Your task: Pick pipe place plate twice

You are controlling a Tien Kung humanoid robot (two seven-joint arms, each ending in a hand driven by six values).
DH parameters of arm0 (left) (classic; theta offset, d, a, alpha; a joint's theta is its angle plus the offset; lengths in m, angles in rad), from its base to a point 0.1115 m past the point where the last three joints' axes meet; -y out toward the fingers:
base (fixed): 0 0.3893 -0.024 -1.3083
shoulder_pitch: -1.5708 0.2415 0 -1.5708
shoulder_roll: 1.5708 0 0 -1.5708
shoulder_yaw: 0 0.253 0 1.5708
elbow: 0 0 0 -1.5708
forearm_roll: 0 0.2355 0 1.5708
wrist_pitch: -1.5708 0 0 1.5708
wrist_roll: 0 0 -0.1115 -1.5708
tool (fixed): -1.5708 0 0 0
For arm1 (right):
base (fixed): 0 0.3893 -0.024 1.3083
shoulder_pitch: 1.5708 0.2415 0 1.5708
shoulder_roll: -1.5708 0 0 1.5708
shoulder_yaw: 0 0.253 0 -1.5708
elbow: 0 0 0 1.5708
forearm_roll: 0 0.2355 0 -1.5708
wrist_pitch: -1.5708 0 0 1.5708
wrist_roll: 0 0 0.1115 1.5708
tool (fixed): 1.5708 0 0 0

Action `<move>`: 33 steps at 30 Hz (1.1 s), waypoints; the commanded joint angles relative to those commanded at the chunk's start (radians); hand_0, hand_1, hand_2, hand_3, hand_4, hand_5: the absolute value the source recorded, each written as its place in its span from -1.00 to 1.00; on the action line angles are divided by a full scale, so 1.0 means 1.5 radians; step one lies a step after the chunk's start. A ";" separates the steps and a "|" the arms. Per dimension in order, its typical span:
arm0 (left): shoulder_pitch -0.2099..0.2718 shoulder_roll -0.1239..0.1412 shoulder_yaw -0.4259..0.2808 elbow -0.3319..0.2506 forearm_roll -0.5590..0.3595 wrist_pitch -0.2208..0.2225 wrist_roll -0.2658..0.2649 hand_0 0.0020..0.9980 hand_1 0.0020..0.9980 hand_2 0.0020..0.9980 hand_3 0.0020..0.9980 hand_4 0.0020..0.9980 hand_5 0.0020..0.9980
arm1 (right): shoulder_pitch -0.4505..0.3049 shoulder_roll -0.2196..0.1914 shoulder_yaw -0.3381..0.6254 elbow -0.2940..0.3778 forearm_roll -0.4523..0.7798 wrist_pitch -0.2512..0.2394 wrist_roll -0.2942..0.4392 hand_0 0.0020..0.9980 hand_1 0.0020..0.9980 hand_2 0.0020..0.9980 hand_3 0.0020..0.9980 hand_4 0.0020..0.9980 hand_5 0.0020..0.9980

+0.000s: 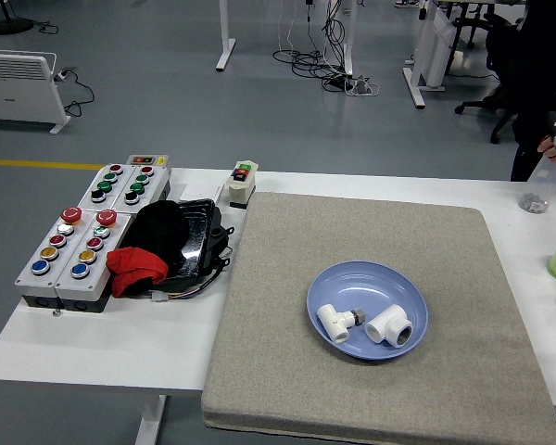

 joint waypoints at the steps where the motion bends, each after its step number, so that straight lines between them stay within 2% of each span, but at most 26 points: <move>1: 0.000 0.000 0.000 0.000 0.000 0.000 0.000 0.25 0.18 0.05 0.15 -0.60 1.00 | -0.002 0.000 0.004 0.001 0.026 -0.001 0.000 0.72 0.65 0.85 0.81 0.15 -0.17; 5: -0.003 0.000 0.005 0.000 -0.007 0.000 -0.003 0.25 0.18 0.05 0.15 -0.60 1.00 | -0.040 -0.002 0.051 0.027 0.139 -0.013 -0.008 0.72 0.65 0.85 0.81 0.15 -0.17; 10: -0.005 0.001 0.008 0.001 -0.010 0.000 -0.005 0.25 0.18 0.05 0.15 -0.60 1.00 | -0.072 -0.003 0.076 0.041 0.272 -0.022 -0.004 0.71 0.65 0.83 0.78 0.15 -0.13; 14: -0.007 0.001 0.006 0.000 -0.007 0.000 -0.005 0.25 0.18 0.05 0.15 -0.60 1.00 | -0.104 0.008 0.095 0.051 0.367 -0.027 -0.005 0.71 0.64 0.83 0.79 0.14 -0.08; 23: -0.012 0.002 0.008 0.001 -0.007 0.000 -0.008 0.25 0.18 0.05 0.15 -0.60 1.00 | -0.141 0.050 0.130 0.061 0.365 -0.030 -0.008 0.71 0.64 0.83 0.78 0.14 -0.05; 33: -0.014 0.002 0.007 0.001 -0.005 0.001 -0.008 0.25 0.18 0.05 0.15 -0.60 1.00 | -0.161 0.063 0.140 0.068 0.367 -0.031 -0.006 0.71 0.64 0.83 0.77 0.14 -0.02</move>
